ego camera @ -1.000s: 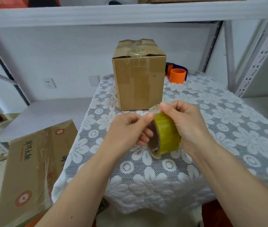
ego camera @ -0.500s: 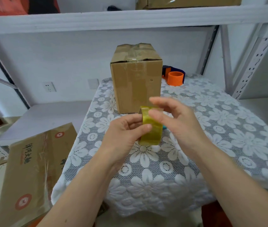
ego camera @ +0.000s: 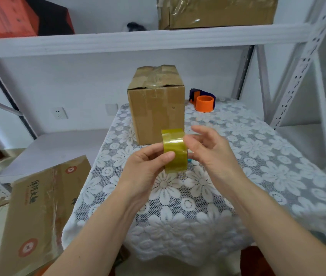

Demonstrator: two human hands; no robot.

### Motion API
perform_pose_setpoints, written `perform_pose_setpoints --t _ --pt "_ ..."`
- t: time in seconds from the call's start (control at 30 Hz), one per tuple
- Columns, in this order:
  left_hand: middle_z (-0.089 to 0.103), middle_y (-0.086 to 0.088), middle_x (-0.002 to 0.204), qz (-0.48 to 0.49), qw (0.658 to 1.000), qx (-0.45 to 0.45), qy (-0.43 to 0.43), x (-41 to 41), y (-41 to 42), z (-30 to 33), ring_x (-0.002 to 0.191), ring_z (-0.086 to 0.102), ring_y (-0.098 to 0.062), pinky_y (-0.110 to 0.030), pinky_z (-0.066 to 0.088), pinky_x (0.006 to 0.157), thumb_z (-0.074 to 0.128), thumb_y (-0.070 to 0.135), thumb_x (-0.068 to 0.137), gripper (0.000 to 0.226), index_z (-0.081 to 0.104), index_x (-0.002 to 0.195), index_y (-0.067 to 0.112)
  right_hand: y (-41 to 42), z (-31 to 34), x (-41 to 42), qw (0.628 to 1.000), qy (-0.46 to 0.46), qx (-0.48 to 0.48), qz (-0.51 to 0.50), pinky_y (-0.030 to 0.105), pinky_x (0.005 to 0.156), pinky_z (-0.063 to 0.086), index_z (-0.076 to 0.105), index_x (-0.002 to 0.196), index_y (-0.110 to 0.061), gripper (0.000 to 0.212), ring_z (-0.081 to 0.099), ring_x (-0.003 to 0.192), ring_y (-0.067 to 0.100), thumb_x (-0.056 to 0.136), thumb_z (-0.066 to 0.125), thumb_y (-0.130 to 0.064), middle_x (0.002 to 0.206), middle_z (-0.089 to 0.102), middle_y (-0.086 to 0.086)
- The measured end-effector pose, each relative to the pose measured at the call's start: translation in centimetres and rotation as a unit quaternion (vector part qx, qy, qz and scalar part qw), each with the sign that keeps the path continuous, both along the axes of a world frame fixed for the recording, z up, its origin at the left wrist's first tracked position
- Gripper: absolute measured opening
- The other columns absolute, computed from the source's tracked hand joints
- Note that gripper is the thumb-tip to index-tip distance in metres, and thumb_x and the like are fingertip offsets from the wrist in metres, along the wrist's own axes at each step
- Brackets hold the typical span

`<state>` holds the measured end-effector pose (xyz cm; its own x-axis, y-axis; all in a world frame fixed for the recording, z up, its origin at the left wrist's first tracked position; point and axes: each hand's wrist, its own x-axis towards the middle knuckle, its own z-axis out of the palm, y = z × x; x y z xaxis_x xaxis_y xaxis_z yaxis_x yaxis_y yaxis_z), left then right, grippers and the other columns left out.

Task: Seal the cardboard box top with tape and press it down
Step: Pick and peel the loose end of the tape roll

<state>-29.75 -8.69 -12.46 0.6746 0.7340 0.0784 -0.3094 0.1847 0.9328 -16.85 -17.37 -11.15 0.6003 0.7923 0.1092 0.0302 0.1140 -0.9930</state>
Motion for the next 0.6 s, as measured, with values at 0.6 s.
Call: perform_pose_setpoints --t 0.6 --pt "0.066 -0.004 0.072 0.077 0.992 -0.037 0.098 10.0 -0.2 1.8 0.059 0.055 -0.01 -0.021 0.051 0.056 0.049 0.003 0.095 0.023 0.069 0.096 0.013 -0.5 -0.1 11.1 0.906 -0.371 -0.167 -0.116 0.035 0.068 0.044 0.056 0.096 -0.016 0.005 0.055 0.081 0.022 0.092 0.057 -0.018 0.085 0.059 0.002"
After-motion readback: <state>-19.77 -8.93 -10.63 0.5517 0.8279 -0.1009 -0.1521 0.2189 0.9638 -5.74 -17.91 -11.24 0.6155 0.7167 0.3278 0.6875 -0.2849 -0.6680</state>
